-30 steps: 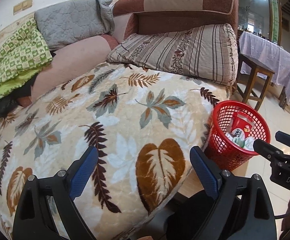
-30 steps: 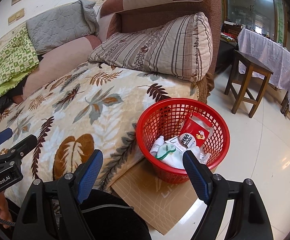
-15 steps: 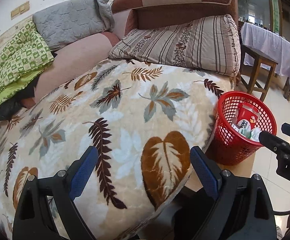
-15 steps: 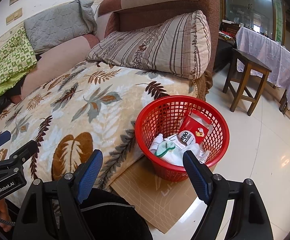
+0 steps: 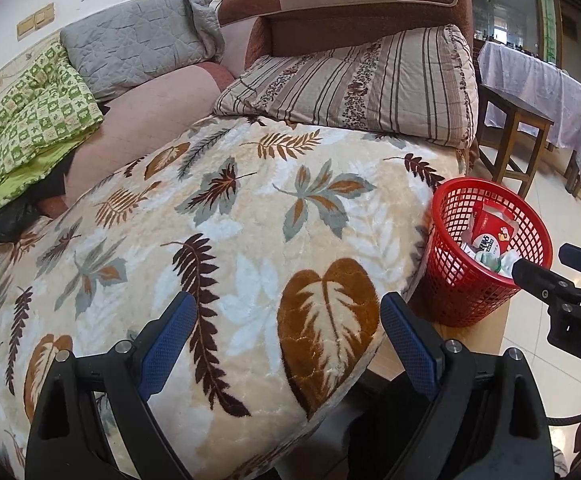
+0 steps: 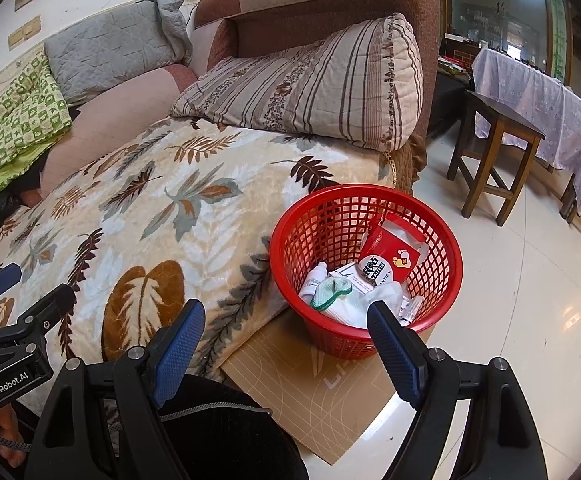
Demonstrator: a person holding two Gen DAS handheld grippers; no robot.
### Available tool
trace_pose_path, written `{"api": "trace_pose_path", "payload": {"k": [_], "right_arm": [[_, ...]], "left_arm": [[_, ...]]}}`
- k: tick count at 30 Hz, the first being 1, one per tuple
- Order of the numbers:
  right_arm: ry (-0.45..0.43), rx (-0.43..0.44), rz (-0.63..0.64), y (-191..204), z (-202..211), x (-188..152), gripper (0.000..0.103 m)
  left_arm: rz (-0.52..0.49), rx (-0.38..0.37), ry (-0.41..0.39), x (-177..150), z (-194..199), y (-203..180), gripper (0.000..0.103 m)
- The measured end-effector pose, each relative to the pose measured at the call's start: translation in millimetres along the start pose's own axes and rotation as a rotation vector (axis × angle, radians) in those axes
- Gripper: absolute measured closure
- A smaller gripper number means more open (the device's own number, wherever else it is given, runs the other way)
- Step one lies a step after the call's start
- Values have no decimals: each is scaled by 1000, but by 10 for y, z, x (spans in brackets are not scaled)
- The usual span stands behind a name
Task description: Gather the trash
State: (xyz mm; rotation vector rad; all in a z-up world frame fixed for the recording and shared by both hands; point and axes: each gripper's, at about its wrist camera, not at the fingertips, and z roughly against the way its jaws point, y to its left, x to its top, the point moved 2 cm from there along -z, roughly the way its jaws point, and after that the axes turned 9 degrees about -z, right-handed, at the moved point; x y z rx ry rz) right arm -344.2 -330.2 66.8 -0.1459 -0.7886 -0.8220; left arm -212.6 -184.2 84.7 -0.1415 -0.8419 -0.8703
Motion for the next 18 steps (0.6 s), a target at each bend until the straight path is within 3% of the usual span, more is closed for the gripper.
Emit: {"api": "trace_pose_path", "payload": {"k": [18], "right_arm": [[5,-3,-5,-18,-48,-38,16]], "left_arm": [[3,0,3,-9,-15,10,11]]}}
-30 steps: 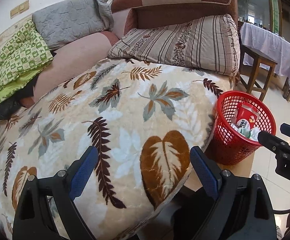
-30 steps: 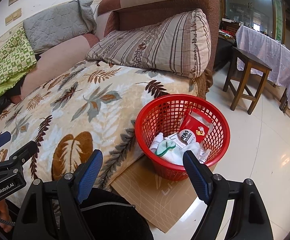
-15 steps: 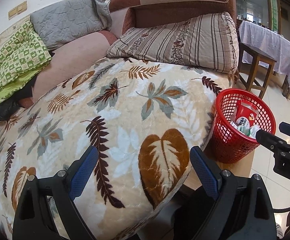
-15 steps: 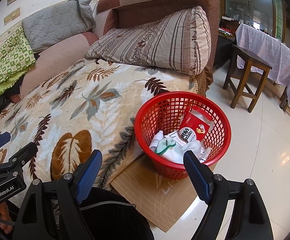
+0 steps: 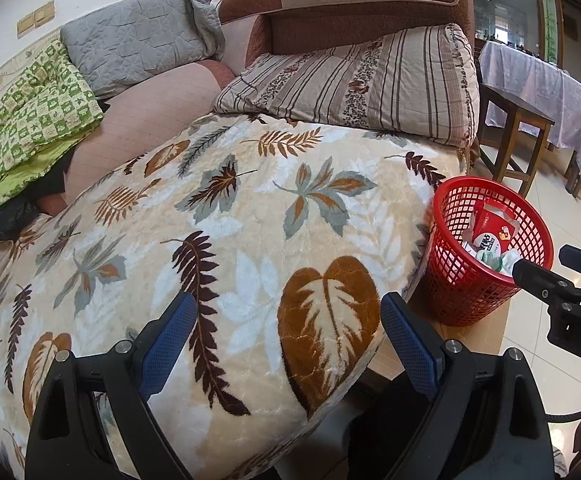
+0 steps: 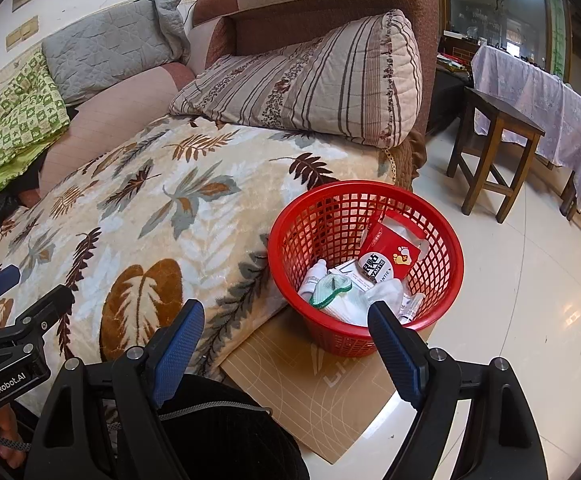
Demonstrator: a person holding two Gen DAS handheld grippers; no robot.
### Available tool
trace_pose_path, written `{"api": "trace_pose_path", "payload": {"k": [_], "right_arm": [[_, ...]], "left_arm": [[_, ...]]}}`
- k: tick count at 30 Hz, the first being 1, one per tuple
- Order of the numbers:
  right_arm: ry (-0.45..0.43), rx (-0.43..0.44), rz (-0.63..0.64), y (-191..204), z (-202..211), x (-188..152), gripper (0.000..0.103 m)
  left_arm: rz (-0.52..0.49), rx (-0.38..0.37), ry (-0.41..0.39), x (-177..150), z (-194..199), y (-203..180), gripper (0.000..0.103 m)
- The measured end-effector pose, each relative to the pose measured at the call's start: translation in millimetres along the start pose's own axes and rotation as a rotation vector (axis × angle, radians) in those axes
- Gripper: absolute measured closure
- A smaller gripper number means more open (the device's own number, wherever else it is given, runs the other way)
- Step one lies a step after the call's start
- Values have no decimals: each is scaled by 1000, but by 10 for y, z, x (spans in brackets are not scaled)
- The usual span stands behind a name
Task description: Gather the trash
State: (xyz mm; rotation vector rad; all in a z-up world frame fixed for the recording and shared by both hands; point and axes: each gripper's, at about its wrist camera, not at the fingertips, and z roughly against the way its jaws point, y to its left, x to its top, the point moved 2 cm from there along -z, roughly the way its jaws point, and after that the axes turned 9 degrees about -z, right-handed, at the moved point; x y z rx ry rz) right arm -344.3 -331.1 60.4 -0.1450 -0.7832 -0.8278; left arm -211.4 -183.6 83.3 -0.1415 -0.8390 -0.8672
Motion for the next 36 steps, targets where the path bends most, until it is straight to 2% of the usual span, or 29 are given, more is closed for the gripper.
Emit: {"api": "trace_pose_path", "payload": {"k": [36], "right_arm": [[15,-7,-11,-37,-50,26,15]], "left_arm": [[5,-3,5,-19,-26,7,11]]}}
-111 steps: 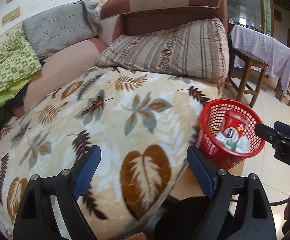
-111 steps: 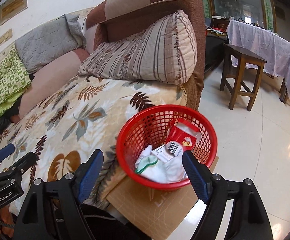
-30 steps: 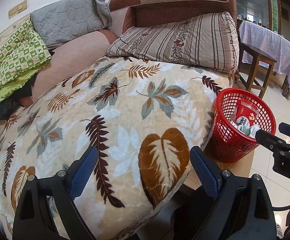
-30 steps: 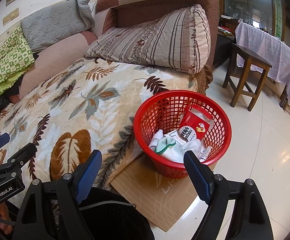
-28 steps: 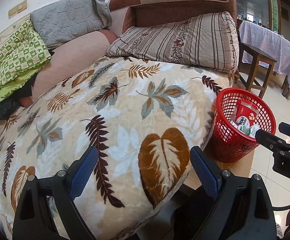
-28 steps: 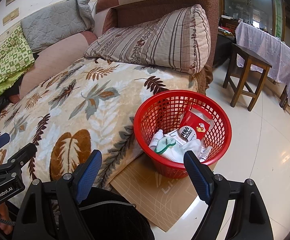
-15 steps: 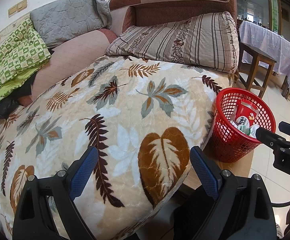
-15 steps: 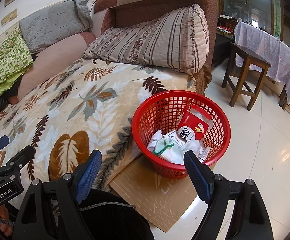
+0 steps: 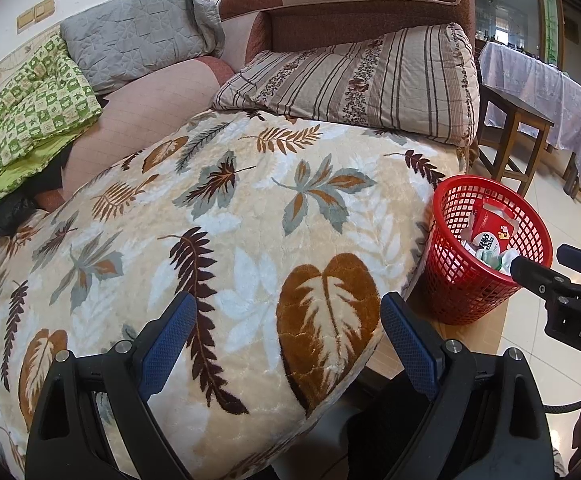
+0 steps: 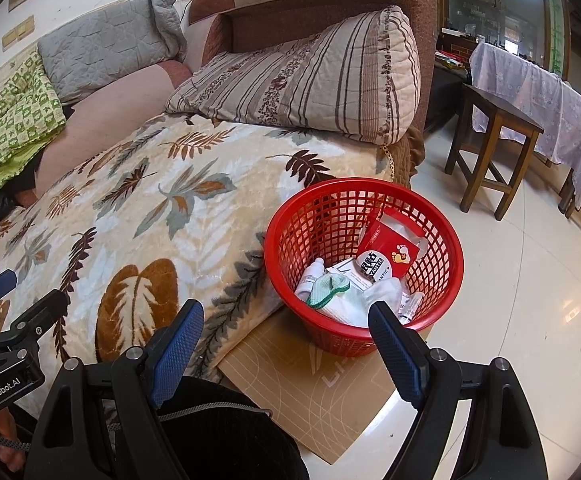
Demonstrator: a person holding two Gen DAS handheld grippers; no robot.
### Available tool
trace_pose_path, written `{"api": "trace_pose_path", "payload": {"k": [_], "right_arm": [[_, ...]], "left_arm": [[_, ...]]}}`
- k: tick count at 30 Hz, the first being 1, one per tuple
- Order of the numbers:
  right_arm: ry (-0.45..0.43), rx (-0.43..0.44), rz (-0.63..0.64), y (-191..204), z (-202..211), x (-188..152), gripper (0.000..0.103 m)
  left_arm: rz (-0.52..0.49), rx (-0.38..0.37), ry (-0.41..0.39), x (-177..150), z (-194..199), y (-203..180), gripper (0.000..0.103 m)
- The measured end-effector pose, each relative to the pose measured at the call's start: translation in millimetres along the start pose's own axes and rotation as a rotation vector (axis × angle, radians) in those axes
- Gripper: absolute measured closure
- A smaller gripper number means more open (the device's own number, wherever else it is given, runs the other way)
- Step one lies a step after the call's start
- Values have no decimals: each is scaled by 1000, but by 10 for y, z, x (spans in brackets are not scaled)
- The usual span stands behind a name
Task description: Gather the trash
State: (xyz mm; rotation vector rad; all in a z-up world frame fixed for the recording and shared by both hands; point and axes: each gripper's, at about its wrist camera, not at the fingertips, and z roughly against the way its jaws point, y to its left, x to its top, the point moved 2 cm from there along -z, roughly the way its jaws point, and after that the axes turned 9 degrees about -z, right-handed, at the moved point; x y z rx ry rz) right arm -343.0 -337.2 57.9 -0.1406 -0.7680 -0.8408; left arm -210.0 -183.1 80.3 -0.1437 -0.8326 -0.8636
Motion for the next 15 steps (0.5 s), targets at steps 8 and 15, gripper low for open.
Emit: {"api": "trace_pose_path", "payload": {"k": [8,15], "right_arm": [[-12,-5,6,10,-15,71,15],[-15,-6,6,17,-31,101,15]], "left_arm": [[1,-1,-1,7,4,15,11],[1,-4,1,-48,-15,-6,11]]}}
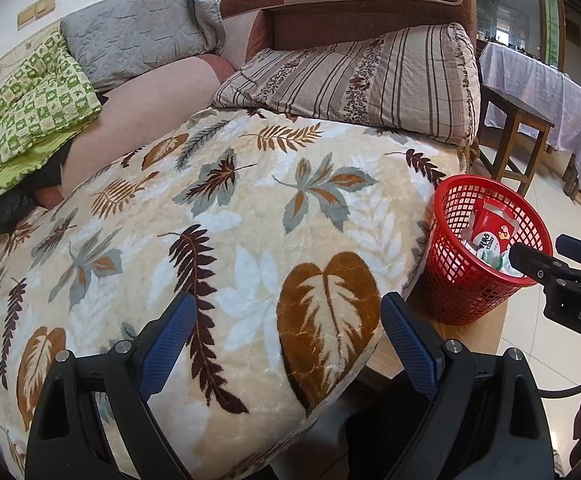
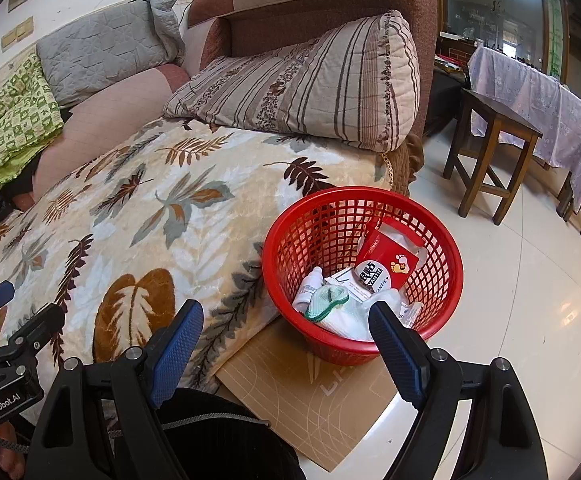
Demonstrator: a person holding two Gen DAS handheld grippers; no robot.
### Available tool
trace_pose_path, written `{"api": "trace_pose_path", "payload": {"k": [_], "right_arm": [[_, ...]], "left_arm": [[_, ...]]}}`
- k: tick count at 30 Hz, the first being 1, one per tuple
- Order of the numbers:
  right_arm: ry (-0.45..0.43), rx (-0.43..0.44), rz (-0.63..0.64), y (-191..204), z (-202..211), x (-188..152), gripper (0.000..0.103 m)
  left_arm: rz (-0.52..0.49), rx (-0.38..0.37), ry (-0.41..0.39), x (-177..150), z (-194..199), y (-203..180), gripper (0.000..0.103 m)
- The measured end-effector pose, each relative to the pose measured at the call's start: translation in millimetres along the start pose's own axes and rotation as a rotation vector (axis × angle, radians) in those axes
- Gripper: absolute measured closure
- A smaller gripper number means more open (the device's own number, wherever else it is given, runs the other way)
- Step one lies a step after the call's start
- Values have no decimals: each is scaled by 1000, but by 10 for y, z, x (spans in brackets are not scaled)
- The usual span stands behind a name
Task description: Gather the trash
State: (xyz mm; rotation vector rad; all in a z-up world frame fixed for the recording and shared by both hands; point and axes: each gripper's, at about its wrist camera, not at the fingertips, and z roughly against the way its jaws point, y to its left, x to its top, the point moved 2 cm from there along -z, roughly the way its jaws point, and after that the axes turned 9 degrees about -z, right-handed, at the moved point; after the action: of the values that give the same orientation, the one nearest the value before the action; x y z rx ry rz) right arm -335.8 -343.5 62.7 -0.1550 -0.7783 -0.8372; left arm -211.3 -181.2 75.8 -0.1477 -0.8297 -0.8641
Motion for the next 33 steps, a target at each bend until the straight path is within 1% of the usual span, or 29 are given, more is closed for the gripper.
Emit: {"api": "trace_pose_path", "payload": {"k": [18,26,33], "right_arm": [[-4,-2,12,20,-34,26,15],[-21,-5,23,84,-85,127,15],[-14,-7,27,93,-118,115,15]], "left_arm": [[14,-1,3,-26,-22,4,11],[23,-5,8,-34,-36,61,11],[36,-15,20,-40,-73,104,11]]}}
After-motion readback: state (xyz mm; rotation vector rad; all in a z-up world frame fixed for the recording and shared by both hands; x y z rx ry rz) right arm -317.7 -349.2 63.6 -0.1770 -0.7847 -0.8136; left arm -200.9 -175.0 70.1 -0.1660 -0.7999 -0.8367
